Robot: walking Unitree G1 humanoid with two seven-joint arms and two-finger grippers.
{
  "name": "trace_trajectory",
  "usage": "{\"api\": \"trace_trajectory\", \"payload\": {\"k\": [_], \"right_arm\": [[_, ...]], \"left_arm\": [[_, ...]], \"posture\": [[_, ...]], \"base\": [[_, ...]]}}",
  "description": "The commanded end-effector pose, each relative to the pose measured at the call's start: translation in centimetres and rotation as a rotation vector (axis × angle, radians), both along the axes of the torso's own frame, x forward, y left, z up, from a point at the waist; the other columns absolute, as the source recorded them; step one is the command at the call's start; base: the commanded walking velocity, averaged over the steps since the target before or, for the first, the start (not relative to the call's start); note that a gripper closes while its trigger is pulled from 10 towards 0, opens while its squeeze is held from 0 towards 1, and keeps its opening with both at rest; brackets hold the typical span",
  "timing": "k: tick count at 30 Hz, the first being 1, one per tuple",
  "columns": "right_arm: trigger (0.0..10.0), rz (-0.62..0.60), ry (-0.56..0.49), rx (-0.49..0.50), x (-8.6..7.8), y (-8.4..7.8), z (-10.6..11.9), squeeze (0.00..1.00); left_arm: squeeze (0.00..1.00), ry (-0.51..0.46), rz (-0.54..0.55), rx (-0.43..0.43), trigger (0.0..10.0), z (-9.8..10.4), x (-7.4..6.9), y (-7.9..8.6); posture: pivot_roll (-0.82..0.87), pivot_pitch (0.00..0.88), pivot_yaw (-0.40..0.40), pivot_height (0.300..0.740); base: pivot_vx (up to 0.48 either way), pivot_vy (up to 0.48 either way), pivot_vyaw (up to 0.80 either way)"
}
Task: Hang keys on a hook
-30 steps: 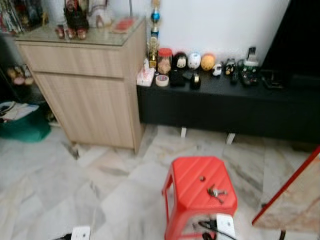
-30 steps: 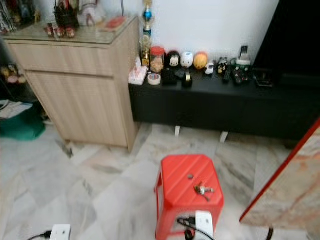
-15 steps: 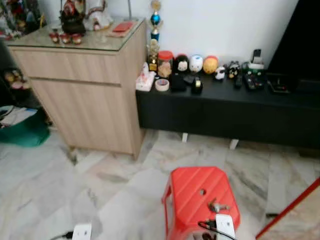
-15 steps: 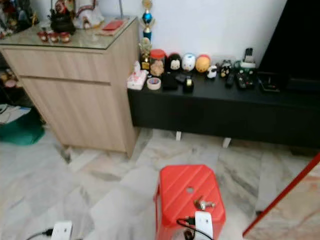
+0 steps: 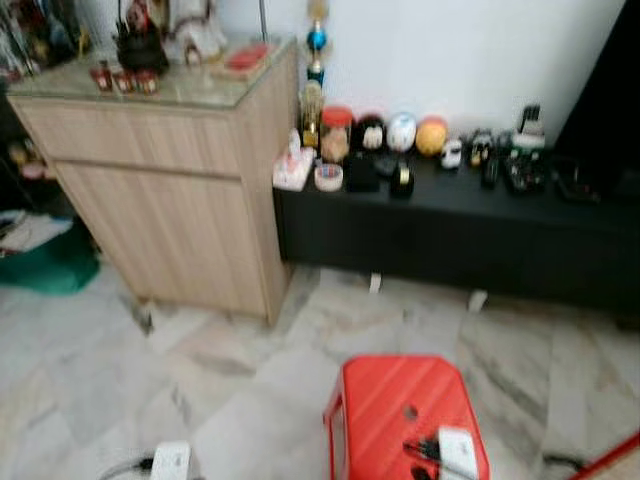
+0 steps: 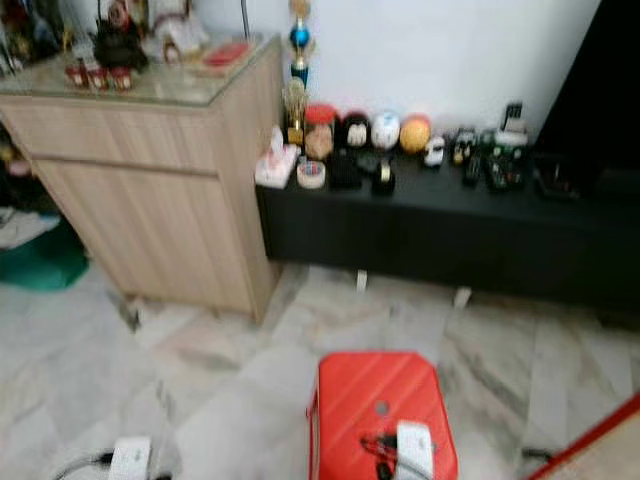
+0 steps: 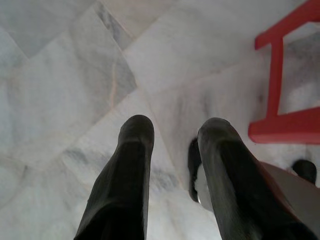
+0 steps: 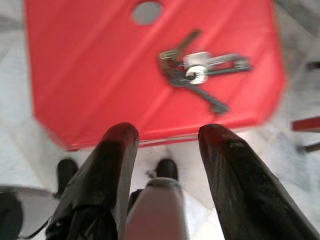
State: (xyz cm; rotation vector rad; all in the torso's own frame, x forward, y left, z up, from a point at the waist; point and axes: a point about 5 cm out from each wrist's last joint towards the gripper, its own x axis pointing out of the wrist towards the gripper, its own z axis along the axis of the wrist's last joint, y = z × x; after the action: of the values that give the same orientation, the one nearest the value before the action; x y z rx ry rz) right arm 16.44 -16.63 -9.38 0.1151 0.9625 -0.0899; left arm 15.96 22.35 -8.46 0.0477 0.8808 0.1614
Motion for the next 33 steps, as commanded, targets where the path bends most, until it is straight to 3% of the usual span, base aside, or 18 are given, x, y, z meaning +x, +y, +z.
{"api": "trace_trajectory", "payload": {"k": [1,13,16,17,20,21,23,25,27,33], "right_arm": [[10.0,-0.025,-0.047,-0.004,0.4,-0.1,0.3,0.0],[10.0,-0.119,-0.18,0.0,1.0,-0.4,1.0,0.0],[10.0,-0.106,-0.183,0.003,1.0,-0.4,1.0,0.0],[10.0,-0.104,-0.183,0.008,1.0,-0.4,1.0,0.0],[10.0,-0.099,-0.177,0.019,0.9,-0.3,0.9,0.0],[10.0,-0.083,-0.363,0.002,5.4,-0.7,3.7,0.0],[10.0,-0.078,-0.49,-0.01,8.3,-0.8,5.9,0.0],[10.0,-0.08,-0.529,-0.011,9.1,-0.9,6.7,0.0],[10.0,-0.074,-0.538,-0.017,9.2,-0.9,6.8,0.0],[10.0,-0.008,-0.62,-0.043,10.1,-0.6,7.9,0.0]], "left_arm": [[0.0,0.015,0.006,0.004,10.0,-0.2,-0.4,0.1],[0.0,-0.031,-0.006,0.027,10.0,0.2,0.0,0.4],[0.0,-0.127,-0.048,0.095,10.0,1.5,1.8,1.0],[0.0,-0.193,-0.093,0.125,10.0,2.4,3.2,1.0],[0.0,-0.278,-0.096,0.158,10.0,3.6,4.8,1.3],[0.0,-0.343,-0.083,0.159,10.0,4.6,5.8,1.5],[0.0,-0.404,-0.082,0.15,10.0,5.4,6.6,1.5],[0.0,-0.519,-0.111,0.141,10.0,6.8,7.8,0.9],[0.0,-0.561,-0.135,0.142,10.0,7.4,8.1,0.5],[0.0,-0.683,-0.14,0.134,10.0,8.8,8.1,0.1]], "posture": [[0.06,0.0,-0.021,0.74],[0.04,0.0,-0.018,0.74],[0.04,0.0,-0.023,0.74],[0.04,0.0,-0.025,0.74],[0.05,0.0,-0.025,0.74],[0.05,0.0,-0.025,0.74],[0.04,0.0,-0.022,0.74],[0.04,0.0,-0.022,0.74],[0.04,0.0,-0.021,0.74],[0.04,0.0,-0.026,0.74]], "base": [[0.0,0.0,0.0],[0.0,0.0,0.0],[0.0,0.0,0.0],[0.0,0.0,0.0],[0.0,0.0,0.0],[0.0,0.0,0.0],[0.0,0.0,0.0],[0.0,0.0,0.0],[0.0,0.0,0.0],[0.0,0.0,0.0]]}}
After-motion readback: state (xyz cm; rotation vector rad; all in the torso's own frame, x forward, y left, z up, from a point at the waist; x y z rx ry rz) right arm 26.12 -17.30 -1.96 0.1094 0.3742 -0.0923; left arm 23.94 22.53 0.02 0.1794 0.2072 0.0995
